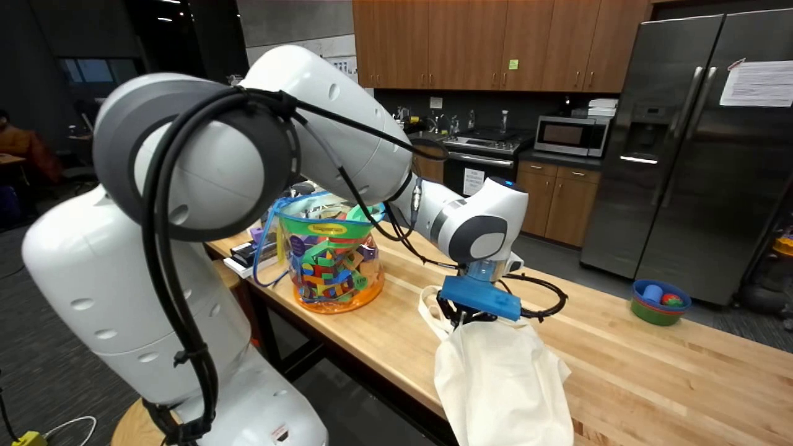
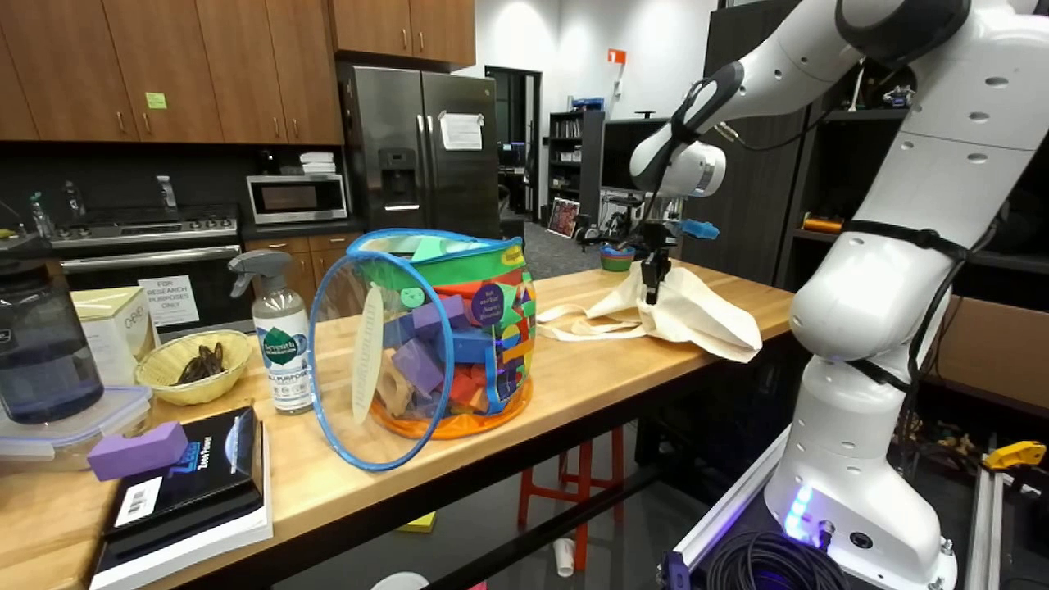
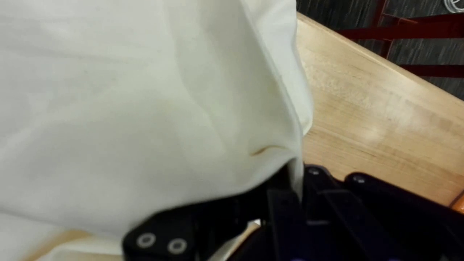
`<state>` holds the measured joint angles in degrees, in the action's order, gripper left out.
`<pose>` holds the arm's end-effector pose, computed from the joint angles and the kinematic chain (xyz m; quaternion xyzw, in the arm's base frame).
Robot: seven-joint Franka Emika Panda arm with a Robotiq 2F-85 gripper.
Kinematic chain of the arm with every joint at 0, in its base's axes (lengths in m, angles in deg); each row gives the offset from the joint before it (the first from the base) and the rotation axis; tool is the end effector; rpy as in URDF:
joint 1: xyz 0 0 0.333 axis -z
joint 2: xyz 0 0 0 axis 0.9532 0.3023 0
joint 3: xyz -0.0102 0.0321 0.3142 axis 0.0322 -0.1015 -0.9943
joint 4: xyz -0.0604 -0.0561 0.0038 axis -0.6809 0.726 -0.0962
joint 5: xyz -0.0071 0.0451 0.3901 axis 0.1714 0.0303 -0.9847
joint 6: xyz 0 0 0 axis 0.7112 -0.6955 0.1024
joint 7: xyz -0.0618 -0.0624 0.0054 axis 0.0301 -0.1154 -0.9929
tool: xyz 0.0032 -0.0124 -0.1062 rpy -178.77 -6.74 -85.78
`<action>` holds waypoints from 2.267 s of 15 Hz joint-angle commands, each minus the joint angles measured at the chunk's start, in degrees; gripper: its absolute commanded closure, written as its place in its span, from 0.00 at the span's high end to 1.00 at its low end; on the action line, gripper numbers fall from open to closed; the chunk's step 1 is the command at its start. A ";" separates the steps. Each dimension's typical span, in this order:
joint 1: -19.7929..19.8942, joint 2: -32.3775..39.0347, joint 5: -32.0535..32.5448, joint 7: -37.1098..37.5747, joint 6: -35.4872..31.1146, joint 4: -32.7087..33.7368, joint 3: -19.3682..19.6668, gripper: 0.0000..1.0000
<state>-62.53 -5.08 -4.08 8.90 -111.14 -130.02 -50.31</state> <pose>0.4056 -0.1755 0.3573 -0.9897 -0.1069 0.0183 0.0937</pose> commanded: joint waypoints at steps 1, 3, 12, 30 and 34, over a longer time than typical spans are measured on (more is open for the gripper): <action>1.24 1.23 3.70 3.42 -3.51 -0.03 0.47 0.01; 1.66 2.25 5.70 5.51 -6.55 0.04 0.54 0.01; 3.30 8.43 12.77 11.17 -15.84 3.19 1.34 0.01; 7.22 27.07 6.16 2.90 -26.72 26.45 -3.13 0.01; 8.65 30.85 4.19 -0.41 -28.39 32.48 -6.51 0.01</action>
<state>-55.95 22.62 1.76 11.88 -138.44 -102.63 -54.03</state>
